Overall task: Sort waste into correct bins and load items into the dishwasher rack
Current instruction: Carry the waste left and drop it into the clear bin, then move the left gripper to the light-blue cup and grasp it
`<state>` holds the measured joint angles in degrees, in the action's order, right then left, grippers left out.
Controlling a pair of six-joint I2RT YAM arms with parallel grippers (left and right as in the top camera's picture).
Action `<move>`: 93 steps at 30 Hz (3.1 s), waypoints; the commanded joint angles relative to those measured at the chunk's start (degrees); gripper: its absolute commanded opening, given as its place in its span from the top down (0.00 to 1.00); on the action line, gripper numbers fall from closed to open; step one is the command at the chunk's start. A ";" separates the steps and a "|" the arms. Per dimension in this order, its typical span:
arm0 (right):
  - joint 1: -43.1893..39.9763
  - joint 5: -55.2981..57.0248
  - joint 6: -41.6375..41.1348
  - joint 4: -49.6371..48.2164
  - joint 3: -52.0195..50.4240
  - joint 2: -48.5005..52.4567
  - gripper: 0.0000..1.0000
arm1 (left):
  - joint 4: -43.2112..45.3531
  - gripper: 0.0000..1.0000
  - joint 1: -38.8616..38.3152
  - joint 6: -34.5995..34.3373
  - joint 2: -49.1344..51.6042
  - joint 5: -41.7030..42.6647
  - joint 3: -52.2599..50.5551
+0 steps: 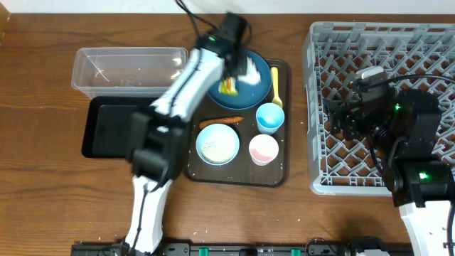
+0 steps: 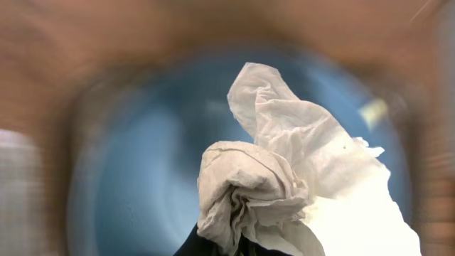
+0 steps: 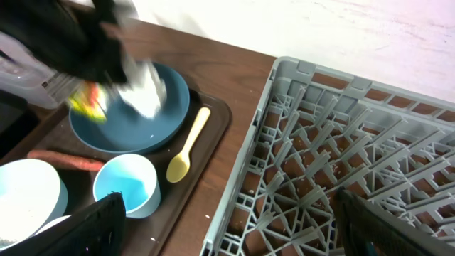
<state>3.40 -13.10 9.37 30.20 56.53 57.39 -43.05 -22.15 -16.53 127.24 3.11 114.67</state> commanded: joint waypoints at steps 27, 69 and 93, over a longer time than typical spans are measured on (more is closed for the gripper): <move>-0.42 -0.48 -0.79 0.48 1.38 0.07 0.13 | -8.63 0.94 23.80 -0.09 -0.20 -9.62 0.50; -0.44 -0.48 -0.76 1.09 1.38 0.07 0.08 | -10.71 0.10 23.19 1.88 -11.41 -9.60 1.55; -0.42 -0.90 -1.01 1.42 1.38 0.07 0.01 | -33.29 0.10 4.42 15.74 -17.59 4.00 0.50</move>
<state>3.40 -13.39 9.19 31.66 56.53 57.39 -76.09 -15.29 -1.89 109.54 6.31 115.48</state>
